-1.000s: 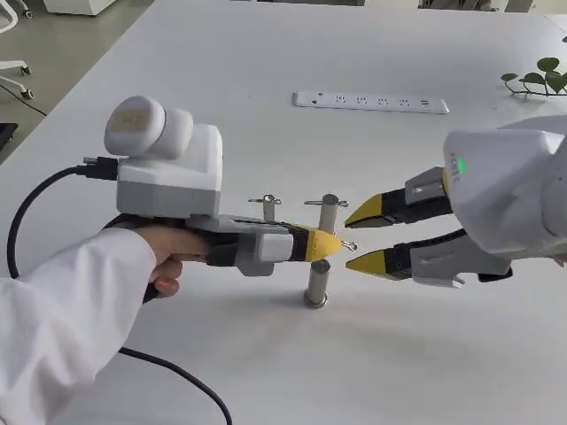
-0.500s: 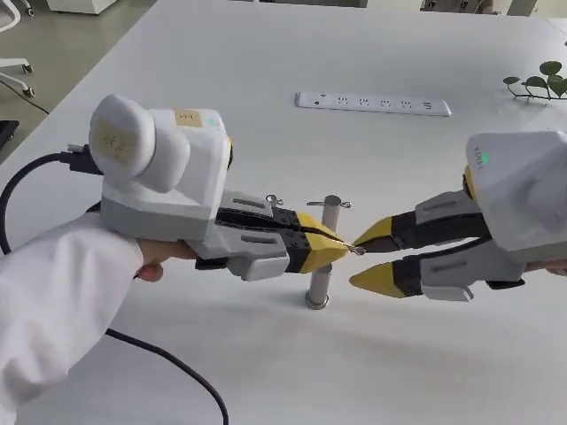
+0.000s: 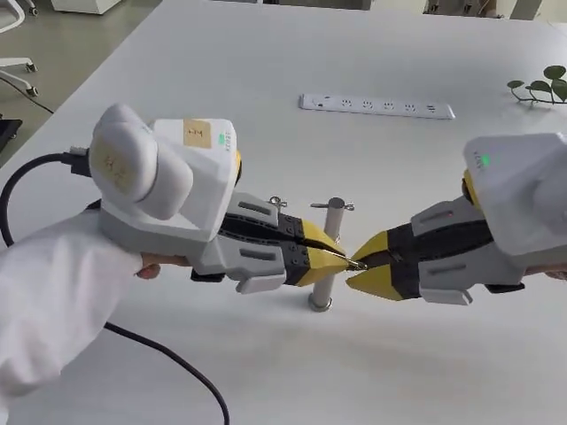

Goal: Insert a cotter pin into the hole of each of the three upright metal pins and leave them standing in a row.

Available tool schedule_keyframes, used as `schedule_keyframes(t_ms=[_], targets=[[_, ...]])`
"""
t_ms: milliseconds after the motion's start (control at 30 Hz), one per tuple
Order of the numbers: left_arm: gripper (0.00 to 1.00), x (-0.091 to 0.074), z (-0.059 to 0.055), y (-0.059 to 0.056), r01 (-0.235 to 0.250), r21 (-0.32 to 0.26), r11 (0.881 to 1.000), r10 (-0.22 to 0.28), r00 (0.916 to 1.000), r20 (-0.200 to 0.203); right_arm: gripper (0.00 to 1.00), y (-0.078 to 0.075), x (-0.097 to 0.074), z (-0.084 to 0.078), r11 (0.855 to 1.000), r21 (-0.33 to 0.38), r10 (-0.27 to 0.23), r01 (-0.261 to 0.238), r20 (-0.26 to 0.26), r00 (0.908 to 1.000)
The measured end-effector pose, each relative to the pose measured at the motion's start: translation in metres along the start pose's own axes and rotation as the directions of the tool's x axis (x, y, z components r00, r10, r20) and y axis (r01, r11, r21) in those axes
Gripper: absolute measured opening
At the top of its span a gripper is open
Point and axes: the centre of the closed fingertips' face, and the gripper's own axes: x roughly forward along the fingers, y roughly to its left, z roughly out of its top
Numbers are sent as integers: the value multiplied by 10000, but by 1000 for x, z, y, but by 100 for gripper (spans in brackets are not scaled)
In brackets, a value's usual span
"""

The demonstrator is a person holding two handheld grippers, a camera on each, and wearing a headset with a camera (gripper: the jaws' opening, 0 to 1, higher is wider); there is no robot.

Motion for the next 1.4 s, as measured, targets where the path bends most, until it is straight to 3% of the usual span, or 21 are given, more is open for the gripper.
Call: schedule_keyframes(t_ms=[133,433,767,1067,1300,1400], targets=[[0,0,-4,-3,138,87,9999,-137,9998,-154,0,3,0,-1,9998,-2,206,-206,-29,9998],[0,4,-19,-10,592,625,9963,-525,9932,-1042,0,14,-2,-1,9971,-426,610,-624,-341,9976],[0,12,-25,-19,1131,830,9901,-1005,9846,-1429,0,22,-2,-16,9928,-556,997,-1064,-1120,9887],[0,14,-25,-21,1146,450,9924,-1083,9864,-1234,0,25,-1,-15,9934,-570,924,-994,-1134,9892],[1,15,-20,-15,775,282,9966,-751,9941,-783,0,18,-5,-13,9977,-325,572,-599,-795,9952],[10,14,-22,-10,512,298,9982,-487,9957,-794,0,12,-6,-16,9988,-269,380,-403,-805,9960]])
